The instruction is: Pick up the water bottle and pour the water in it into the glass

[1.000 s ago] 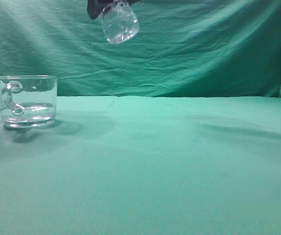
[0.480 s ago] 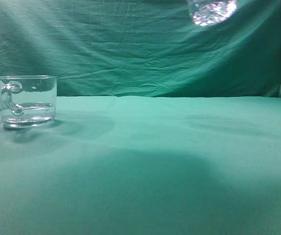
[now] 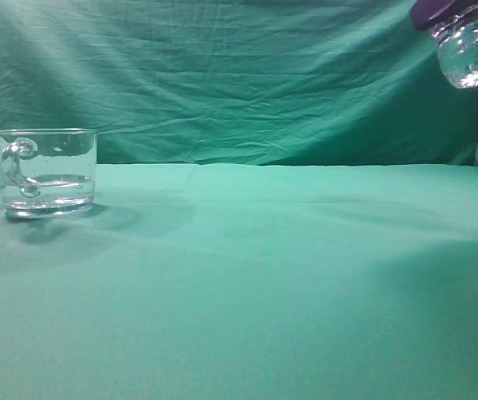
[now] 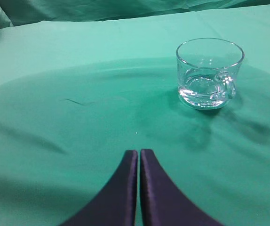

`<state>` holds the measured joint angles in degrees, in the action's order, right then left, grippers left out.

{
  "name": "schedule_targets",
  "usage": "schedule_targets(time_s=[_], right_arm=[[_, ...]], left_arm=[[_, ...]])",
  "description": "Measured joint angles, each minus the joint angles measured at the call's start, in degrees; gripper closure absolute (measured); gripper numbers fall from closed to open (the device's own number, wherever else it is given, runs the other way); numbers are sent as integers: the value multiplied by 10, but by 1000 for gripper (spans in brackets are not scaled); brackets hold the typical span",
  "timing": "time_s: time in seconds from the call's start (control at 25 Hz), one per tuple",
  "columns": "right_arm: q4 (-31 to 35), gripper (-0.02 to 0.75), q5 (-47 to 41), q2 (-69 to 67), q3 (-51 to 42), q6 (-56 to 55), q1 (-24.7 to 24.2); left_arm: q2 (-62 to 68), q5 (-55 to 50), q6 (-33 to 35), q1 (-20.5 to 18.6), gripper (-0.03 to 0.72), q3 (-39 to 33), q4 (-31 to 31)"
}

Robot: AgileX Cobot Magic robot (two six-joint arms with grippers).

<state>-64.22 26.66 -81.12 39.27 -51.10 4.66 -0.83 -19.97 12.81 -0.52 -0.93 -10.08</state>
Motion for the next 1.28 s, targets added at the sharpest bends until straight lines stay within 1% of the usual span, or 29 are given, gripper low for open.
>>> schedule_targets(time_s=[0.08,0.2,0.4,0.6,0.76,0.88,0.92,1.12,1.28], right_arm=[[56,414,48,-15,-15,74,-10],[125,414,112,-55,-34,143,-15],[175,414,218,-141,-38,240,-17],[235,414,305,-225,-38,275,-17],[246,414,361,-289,-38,323,-17],[248,414,367,-335,-38,355,-17],[249,414,381,-343,-37,360,-17],[253,414,404,-360,-32,375,-17],[253,414,407,-361,-32,388,-17]], left_arm=[[0,0,0,0,688,0,0],[0,0,0,0,688,0,0],[0,0,0,0,688,0,0],[0,0,0,0,688,0,0],[0,0,0,0,688,0,0],[0,0,0,0,688,0,0],[0,0,0,0,688,0,0],[0,0,0,0,688,0,0],[0,0,0,0,688,0,0]])
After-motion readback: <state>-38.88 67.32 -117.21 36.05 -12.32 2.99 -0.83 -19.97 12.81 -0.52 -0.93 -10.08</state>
